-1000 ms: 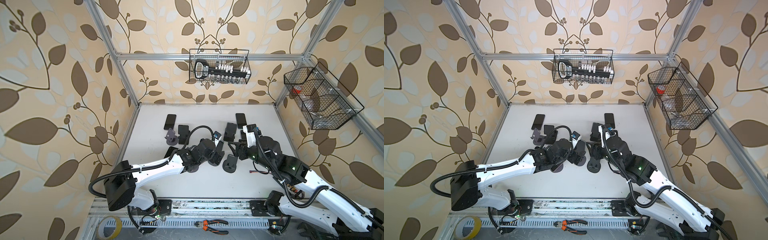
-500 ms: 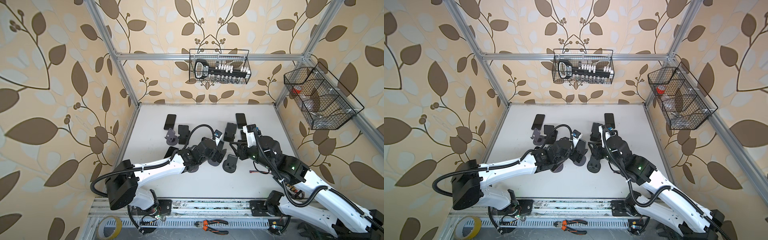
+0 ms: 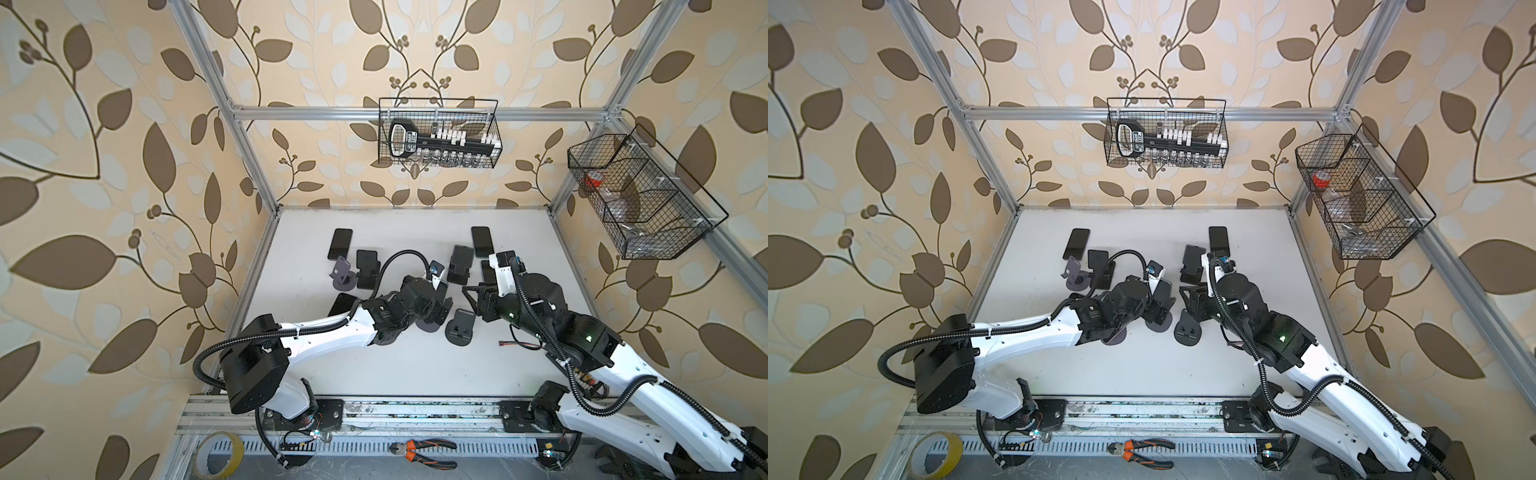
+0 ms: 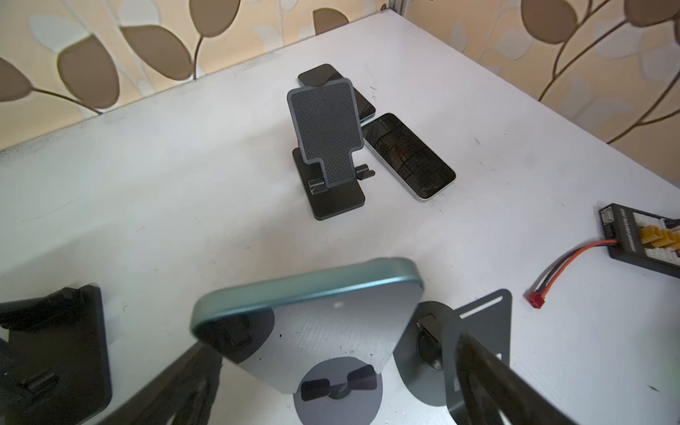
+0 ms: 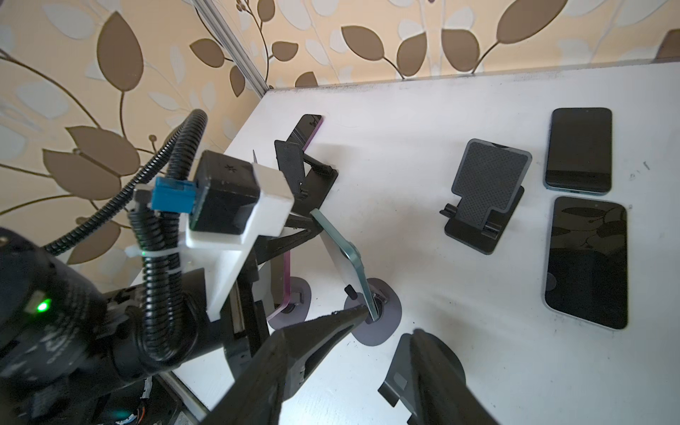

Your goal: Remove the phone from the phone stand

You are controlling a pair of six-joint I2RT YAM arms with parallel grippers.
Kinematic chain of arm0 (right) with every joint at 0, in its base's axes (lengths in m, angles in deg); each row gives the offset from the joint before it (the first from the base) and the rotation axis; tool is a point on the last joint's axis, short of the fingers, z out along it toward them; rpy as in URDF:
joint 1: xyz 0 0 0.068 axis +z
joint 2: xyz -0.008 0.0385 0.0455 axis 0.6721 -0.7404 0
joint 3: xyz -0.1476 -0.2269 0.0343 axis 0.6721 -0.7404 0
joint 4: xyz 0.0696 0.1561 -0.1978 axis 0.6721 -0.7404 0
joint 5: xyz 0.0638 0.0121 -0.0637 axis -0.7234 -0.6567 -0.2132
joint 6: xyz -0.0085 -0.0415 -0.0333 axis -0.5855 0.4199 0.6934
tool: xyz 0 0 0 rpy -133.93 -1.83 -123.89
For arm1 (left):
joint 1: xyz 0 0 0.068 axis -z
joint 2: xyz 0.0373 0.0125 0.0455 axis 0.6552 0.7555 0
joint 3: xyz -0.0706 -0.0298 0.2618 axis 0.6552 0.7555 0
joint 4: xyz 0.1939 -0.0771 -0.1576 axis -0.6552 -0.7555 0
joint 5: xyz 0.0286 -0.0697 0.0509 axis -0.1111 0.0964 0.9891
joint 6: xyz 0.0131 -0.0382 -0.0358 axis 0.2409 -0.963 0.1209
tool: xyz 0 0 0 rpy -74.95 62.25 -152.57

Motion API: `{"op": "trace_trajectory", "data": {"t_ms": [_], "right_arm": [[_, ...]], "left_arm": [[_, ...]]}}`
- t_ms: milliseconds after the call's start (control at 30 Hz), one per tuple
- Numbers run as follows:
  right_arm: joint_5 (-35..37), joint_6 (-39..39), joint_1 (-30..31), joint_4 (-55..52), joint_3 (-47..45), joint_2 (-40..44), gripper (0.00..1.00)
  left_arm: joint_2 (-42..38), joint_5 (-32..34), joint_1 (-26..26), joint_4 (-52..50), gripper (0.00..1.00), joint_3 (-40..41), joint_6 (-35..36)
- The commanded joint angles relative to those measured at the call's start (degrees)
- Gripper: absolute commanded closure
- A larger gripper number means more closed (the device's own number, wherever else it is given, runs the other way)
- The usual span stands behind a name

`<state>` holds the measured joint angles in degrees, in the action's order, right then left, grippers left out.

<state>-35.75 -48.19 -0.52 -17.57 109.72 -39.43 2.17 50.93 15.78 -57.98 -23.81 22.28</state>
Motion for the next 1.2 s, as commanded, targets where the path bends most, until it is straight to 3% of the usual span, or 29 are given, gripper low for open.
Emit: {"op": "trace_trajectory", "data": {"t_ms": [0,1167], "right_arm": [[-0.81,0.64,-0.32,-0.56,-0.70,-0.03,0.44],[-3.22,1.11,-0.77,-0.23,-0.10,-0.92,0.44]], "left_arm": [[0.03,2.34,0.42,1.50,0.01,0.41,-1.31],[3.25,3.46,0.25,5.22,0.05,1.06,-1.14]]}}
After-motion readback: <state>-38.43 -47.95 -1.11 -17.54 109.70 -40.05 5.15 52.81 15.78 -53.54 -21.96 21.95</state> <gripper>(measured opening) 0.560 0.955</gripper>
